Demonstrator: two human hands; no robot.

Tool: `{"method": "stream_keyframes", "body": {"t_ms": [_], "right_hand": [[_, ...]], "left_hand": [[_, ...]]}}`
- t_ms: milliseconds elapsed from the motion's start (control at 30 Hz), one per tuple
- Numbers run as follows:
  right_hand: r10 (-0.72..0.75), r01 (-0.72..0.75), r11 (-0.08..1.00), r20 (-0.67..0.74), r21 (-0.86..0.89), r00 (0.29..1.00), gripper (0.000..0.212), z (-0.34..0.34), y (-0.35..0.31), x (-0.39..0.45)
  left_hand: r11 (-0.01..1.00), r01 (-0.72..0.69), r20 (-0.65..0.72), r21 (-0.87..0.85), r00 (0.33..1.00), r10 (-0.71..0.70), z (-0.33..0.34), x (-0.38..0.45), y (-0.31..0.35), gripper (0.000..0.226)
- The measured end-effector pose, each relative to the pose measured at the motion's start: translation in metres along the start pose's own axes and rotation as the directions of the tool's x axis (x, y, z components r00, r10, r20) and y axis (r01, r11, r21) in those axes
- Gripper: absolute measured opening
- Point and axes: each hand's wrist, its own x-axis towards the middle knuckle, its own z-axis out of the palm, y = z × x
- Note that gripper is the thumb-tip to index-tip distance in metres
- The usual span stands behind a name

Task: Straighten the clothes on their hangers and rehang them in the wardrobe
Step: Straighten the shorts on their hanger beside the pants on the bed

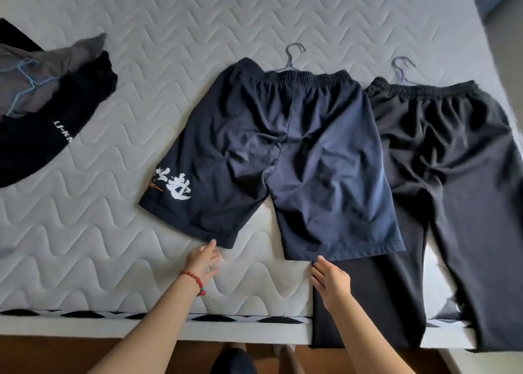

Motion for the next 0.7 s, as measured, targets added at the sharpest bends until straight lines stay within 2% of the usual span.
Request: {"method": "stream_keyframes", "body": {"t_ms": [100,200,233,300,367,433,533,600,700], "right_hand": [[0.078,-0.088,0.983,0.066,0.164,0.995,0.016,0.014,0.002,0.006],[0.093,-0.116,0.962,0.1,0.249,0.991,0.044,0.025,0.007,0.017],[0.078,-0.1,0.966,0.102,0.238,0.992,0.045,0.029,0.008,0.019],[0.047,-0.054,0.979,0.041,0.196,0.998,0.024,0.032,0.009,0.024],[-0.011,0.018,0.996,-0.075,0.091,0.997,0.037,0.031,0.013,0.023],[-0.047,0.045,0.999,-0.136,-0.01,0.99,0.041,0.024,0.026,0.019],[0.059,-0.055,0.998,-0.11,0.037,0.992,0.026,0.013,0.043,0.01],[0.118,-0.118,0.993,-0.062,0.002,0.991,0.019,0.014,0.046,0.004],[0.099,-0.094,0.991,0.045,-0.099,0.994,0.016,0.03,0.045,-0.002]], "left_hand": [[0.99,0.04,0.023,-0.137,0.999,-0.038,0.008,0.019,0.009,0.025],[0.961,0.073,0.08,-0.267,0.995,-0.054,0.019,0.03,0.012,0.018],[0.955,0.071,0.074,-0.288,0.996,-0.052,0.023,0.03,0.013,0.014],[0.951,0.053,0.027,-0.306,0.999,-0.047,0.031,0.027,0.011,0.012],[0.969,0.029,-0.019,-0.247,0.999,-0.034,0.035,0.023,0.002,0.011],[0.995,0.016,-0.035,-0.095,0.999,-0.019,0.033,0.016,-0.015,0.008],[0.999,0.024,-0.001,0.024,1.0,-0.024,0.02,0.008,-0.038,0.008],[1.0,0.02,0.023,-0.014,1.0,-0.019,0.008,0.011,-0.037,0.023],[0.99,0.005,-0.026,-0.139,1.0,-0.009,-0.015,0.028,-0.013,0.045]]}}
